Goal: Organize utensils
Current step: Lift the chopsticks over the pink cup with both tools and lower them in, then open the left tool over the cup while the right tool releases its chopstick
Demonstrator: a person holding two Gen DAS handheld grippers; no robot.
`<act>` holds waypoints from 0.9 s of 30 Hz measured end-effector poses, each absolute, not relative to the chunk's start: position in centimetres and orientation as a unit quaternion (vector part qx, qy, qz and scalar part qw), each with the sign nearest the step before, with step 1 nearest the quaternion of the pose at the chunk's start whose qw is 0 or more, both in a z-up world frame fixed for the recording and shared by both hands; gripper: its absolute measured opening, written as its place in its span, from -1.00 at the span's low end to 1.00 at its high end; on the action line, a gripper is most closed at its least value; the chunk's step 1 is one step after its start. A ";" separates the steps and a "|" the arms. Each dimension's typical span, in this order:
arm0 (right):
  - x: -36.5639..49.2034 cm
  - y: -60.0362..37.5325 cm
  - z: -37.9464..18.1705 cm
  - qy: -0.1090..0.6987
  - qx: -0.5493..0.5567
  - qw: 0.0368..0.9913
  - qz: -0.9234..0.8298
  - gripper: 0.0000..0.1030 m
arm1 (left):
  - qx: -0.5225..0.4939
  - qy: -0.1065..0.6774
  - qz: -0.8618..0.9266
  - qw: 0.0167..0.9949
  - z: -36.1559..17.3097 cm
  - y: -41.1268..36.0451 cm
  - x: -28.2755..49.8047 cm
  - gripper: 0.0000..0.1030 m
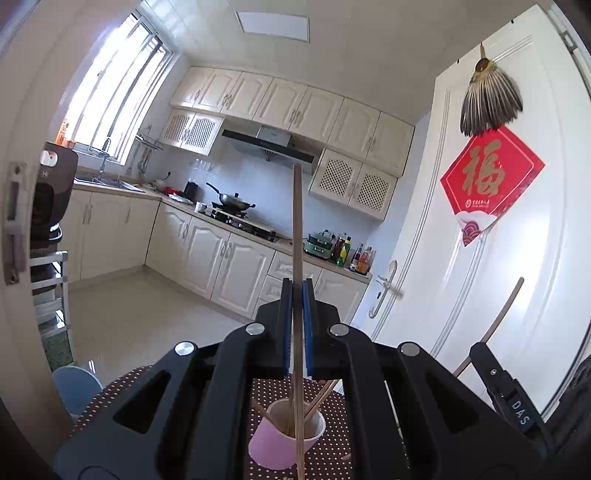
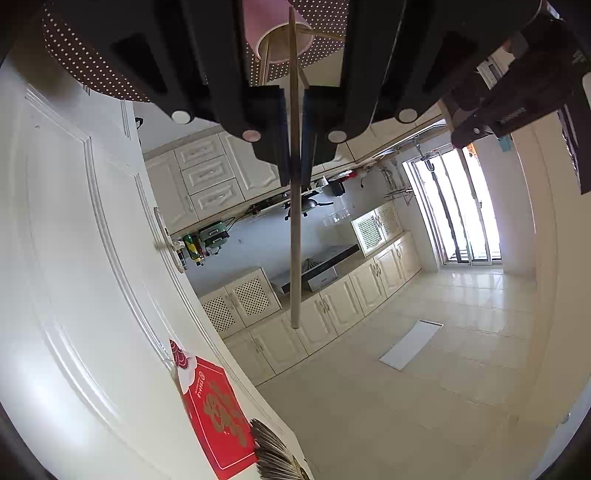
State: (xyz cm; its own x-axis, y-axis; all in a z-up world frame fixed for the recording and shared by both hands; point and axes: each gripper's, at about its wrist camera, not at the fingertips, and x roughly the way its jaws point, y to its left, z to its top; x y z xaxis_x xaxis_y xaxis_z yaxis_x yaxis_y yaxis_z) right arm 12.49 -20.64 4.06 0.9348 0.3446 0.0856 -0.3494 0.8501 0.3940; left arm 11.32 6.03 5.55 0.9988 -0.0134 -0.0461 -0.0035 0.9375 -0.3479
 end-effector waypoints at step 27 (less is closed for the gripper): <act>20.5 -18.5 -0.4 0.025 0.219 0.955 0.199 -0.91 | -0.124 0.025 0.012 0.992 2.4 2.7 20.9 -0.89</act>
